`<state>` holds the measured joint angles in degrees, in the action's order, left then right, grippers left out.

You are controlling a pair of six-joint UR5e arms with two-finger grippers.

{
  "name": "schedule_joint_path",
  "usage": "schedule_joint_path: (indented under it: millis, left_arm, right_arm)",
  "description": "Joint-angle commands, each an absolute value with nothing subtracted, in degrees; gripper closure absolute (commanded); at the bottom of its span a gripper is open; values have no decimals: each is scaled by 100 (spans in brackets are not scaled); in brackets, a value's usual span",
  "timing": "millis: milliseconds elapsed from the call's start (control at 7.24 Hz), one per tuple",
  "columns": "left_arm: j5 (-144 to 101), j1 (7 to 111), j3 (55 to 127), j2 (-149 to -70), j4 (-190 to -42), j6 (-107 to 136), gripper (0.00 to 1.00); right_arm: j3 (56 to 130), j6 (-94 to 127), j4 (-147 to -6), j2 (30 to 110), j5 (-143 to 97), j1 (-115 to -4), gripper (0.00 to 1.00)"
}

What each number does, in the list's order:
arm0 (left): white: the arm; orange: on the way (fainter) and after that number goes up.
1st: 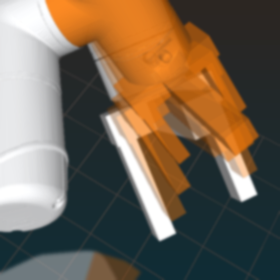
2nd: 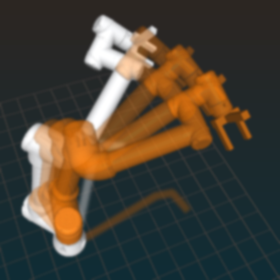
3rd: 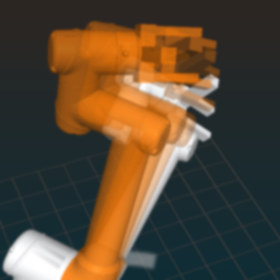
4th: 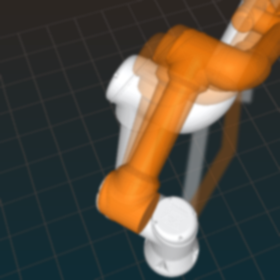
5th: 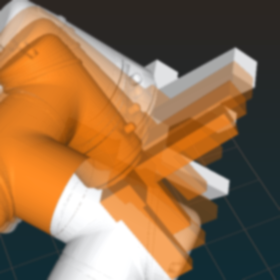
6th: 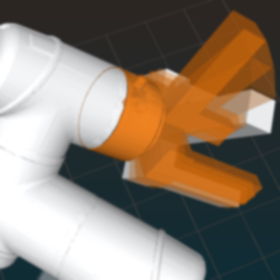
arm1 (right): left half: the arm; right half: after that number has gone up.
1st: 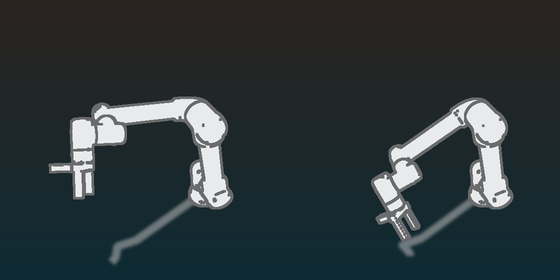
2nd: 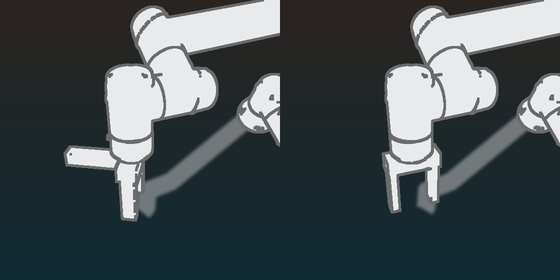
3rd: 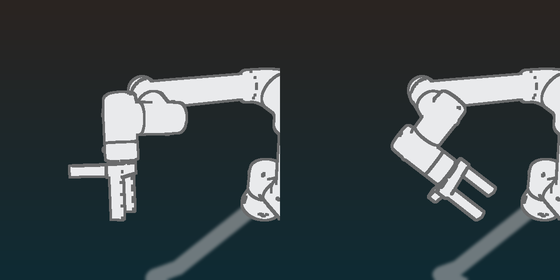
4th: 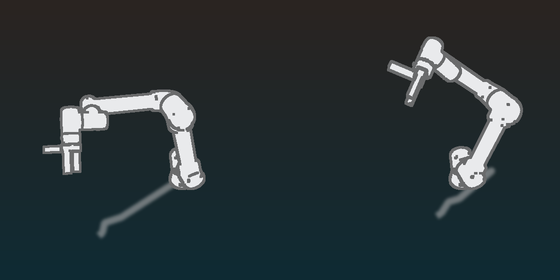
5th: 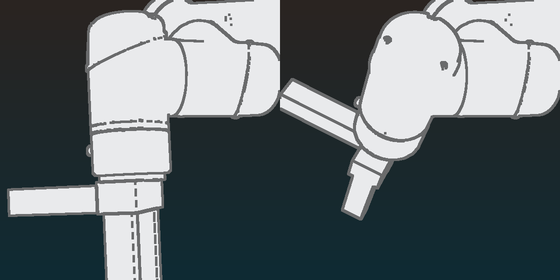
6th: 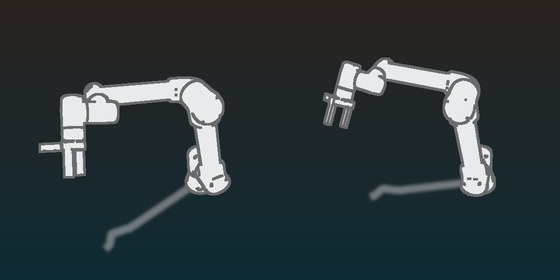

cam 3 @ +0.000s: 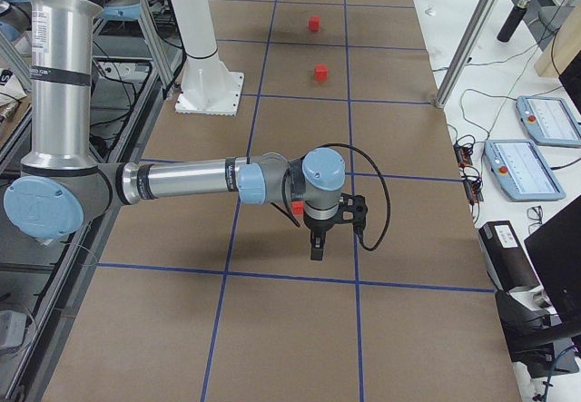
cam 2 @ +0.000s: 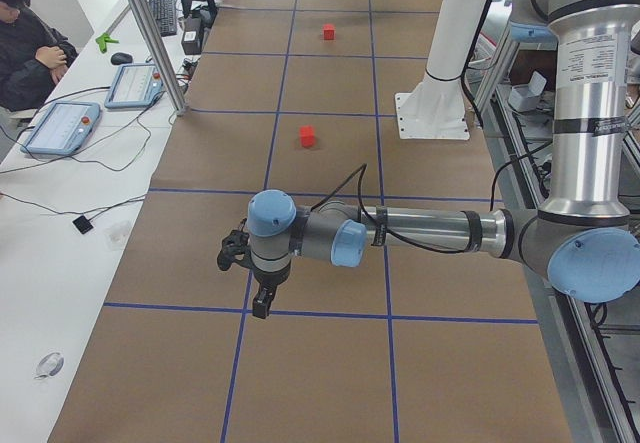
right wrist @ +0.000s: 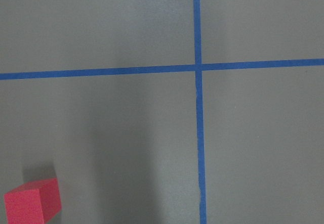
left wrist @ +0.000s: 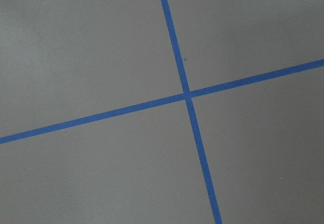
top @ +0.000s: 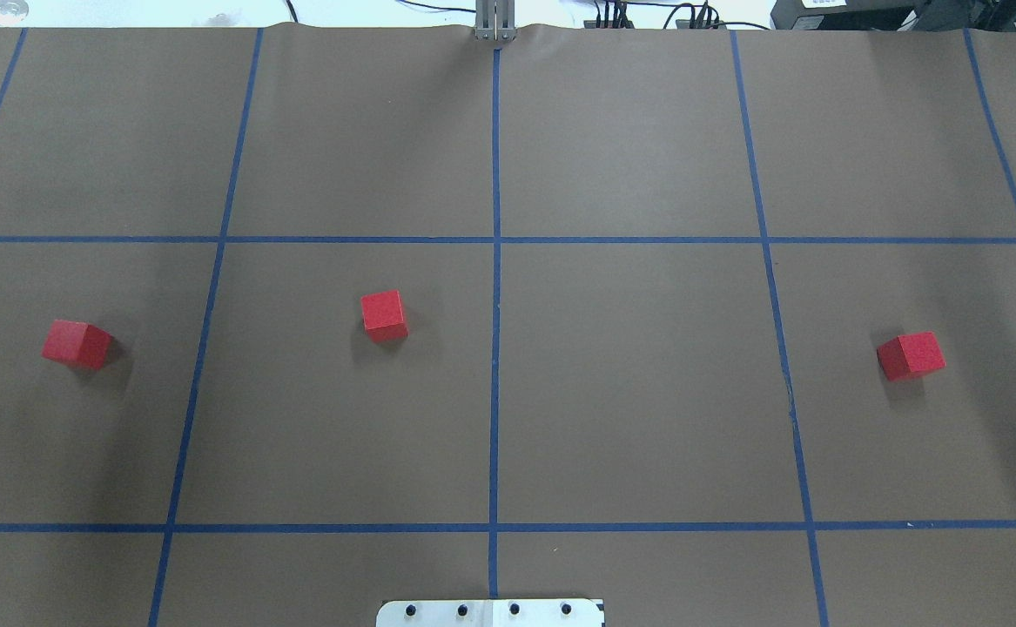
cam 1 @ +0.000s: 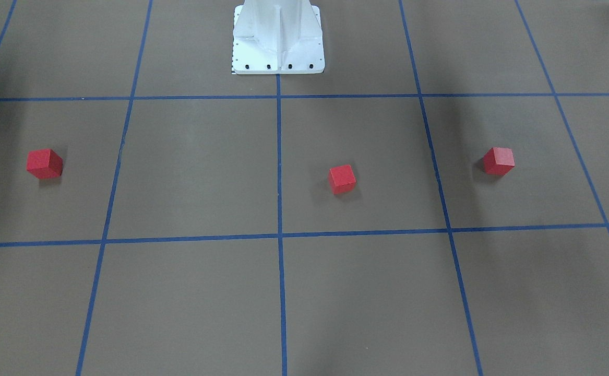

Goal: Form red blocks into L shape at center

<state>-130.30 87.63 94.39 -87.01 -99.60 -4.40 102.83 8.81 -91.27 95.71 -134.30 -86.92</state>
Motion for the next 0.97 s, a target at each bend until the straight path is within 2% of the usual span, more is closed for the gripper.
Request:
schedule_joint_path:
  millis: [0,691,829]
  left_arm:
    - [-13025,8763,9457,-8710,-9967,-431,0]
    - [-13104,8710,9764,-8920,-10212,-239,0]
    - [-13035,8492,9991,-9217,-10169,119,0]
  right_arm:
    - [10275,870,-9132,9571,-13465,-8692,1]
    - [10283,914,-9132,9545,-13482,-8692,1]
    - [10283,914,-9132,9545,-13517,-8692,1]
